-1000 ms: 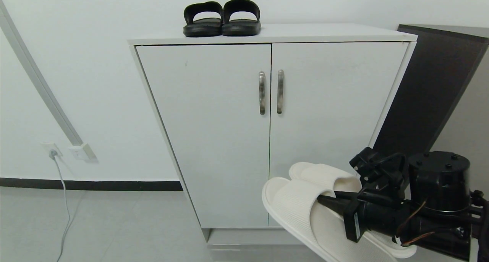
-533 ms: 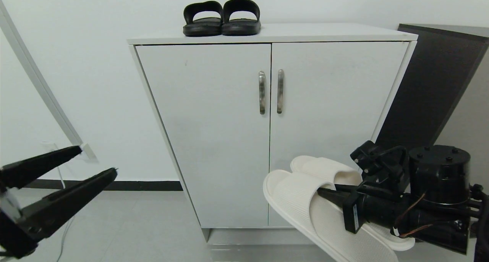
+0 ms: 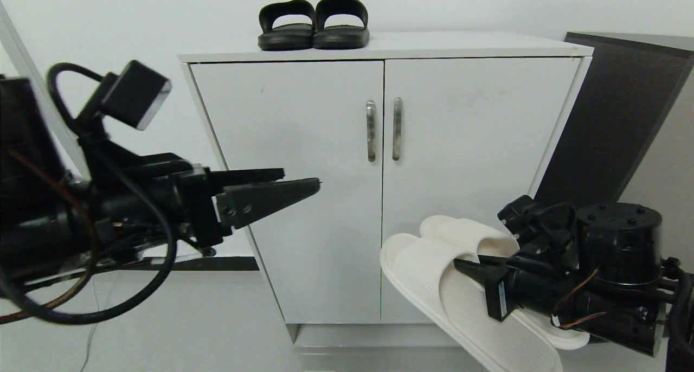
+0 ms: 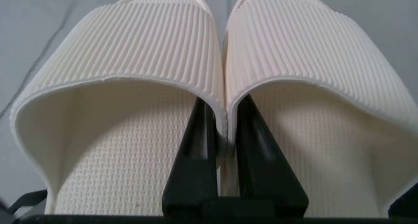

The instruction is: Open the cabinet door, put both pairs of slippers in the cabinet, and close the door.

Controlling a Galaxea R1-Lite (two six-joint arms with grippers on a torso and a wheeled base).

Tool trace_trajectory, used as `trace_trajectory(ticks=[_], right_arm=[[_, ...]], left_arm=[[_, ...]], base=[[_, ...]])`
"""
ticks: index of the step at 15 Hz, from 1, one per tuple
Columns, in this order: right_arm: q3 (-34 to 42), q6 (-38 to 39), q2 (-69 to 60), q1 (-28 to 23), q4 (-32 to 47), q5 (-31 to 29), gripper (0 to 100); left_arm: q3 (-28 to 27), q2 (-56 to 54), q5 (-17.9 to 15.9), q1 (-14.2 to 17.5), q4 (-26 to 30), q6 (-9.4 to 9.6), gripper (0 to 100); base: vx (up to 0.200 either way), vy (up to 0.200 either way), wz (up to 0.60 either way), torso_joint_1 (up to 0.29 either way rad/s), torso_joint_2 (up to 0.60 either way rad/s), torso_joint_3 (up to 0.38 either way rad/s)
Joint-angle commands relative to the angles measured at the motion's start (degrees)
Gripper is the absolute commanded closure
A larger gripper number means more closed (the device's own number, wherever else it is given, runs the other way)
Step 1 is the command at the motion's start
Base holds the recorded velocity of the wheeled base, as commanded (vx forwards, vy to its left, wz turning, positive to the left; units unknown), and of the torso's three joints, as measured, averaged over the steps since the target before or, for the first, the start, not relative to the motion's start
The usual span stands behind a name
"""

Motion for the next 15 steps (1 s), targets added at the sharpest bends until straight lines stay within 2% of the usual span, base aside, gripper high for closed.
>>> trace_trajectory(ticks=[1, 4, 7, 8, 9, 10, 12, 15], right_arm=[[-0.2, 0.1, 0.6, 0.0, 0.0, -0.3, 100], [0.3, 0.1, 0.3, 0.0, 0.0, 0.1, 100], [1.7, 0.2, -1.3, 0.0, 0.0, 1.6, 100], [1.7, 0.2, -1.5, 0.1, 0.0, 1.7, 100], [1.6, 0.2, -1.4, 0.0, 0.1, 1.7, 100], [1.6, 0.2, -1.3, 0.0, 0.0, 1.7, 100], [1.6, 0.2, -1.4, 0.0, 0.0, 1.7, 100], [1.7, 0.2, -1.4, 0.0, 0.0, 1.7, 100]], left_arm=[[-5.0, 7.9, -1.7, -4.6, -2.3, -3.29, 0], [-10.2, 12.4, -2.4, -7.9, -3.0, -3.90, 0], [-14.7, 15.9, -5.4, -8.4, -3.0, -7.24, 0], [-16.9, 18.0, -5.2, -8.4, -3.0, -7.86, 0], [-19.1, 20.1, -4.4, -8.4, -3.1, -7.95, 0], [-21.5, 22.0, -1.5, -8.6, -3.1, -7.95, 0], [-24.2, 25.0, 5.0, -11.5, -3.1, -7.77, 0], [-29.0, 27.9, 7.7, -11.5, -2.2, -7.60, 0]], base=[[0.000, 0.000, 0.00, 0.000, 0.00, 0.000], [0.000, 0.000, 0.00, 0.000, 0.00, 0.000], [0.000, 0.000, 0.00, 0.000, 0.00, 0.000], [0.000, 0.000, 0.00, 0.000, 0.00, 0.000], [0.000, 0.000, 0.00, 0.000, 0.00, 0.000], [0.000, 0.000, 0.00, 0.000, 0.00, 0.000], [0.000, 0.000, 0.00, 0.000, 0.00, 0.000], [0.000, 0.000, 0.00, 0.000, 0.00, 0.000]])
